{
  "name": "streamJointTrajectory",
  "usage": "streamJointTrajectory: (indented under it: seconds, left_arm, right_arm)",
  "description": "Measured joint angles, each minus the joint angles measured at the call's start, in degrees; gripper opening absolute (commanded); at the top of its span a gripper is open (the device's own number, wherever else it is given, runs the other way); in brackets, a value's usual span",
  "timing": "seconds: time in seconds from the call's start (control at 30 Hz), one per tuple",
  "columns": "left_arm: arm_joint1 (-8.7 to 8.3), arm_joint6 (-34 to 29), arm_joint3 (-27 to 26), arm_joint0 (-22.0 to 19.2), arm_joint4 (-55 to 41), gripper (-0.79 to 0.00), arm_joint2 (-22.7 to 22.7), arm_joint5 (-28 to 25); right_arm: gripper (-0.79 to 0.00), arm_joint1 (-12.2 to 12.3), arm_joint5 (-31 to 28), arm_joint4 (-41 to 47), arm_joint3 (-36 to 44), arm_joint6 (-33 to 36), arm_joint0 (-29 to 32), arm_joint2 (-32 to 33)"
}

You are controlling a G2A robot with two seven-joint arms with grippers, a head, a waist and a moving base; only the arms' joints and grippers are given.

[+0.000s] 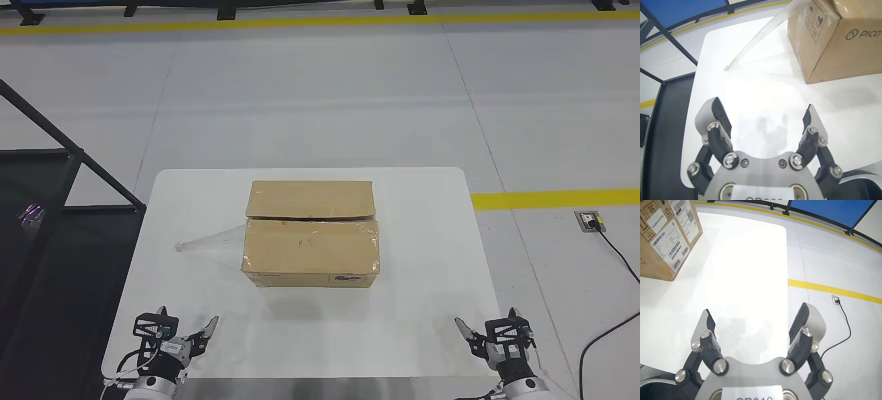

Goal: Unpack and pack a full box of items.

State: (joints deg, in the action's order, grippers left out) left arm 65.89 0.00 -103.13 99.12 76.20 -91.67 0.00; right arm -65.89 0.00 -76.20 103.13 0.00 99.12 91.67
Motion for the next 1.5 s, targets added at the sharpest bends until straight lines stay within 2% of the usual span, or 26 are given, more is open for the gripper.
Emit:
streamJointTrajectory:
  seconds: [0.87, 1.03, 1.3, 1.5]
  left_arm:
    - [0.00, 0.1, -0.1, 0.0, -0.1, 0.000, 0.0, -0.1]
    - [-0.09, 4.2, -0.1, -0.8, -3.0, 0.000, -1.9, -4.2]
    - [-0.07, 8.4, -1.8, 0.0, -10.3, 0.000, -6.6, -8.5]
    - [-0.43, 9.2, -2.2, 2.4, -19.2, 0.000, -12.5, -17.9]
  right_arm:
    - [0.000, 0.0, -0.1, -0.1, 0.1, -0.1, 0.0, -0.1]
    - [0.000, -0.1, 0.2, -3.6, 3.8, -1.2, 0.7, -0.8]
    - [0.000, -0.4, -2.6, -0.8, 12.0, 0.1, 0.9, -2.1]
    - [0.000, -0.9, -1.4, -0.1, 16.4, 4.6, -2.8, -5.7]
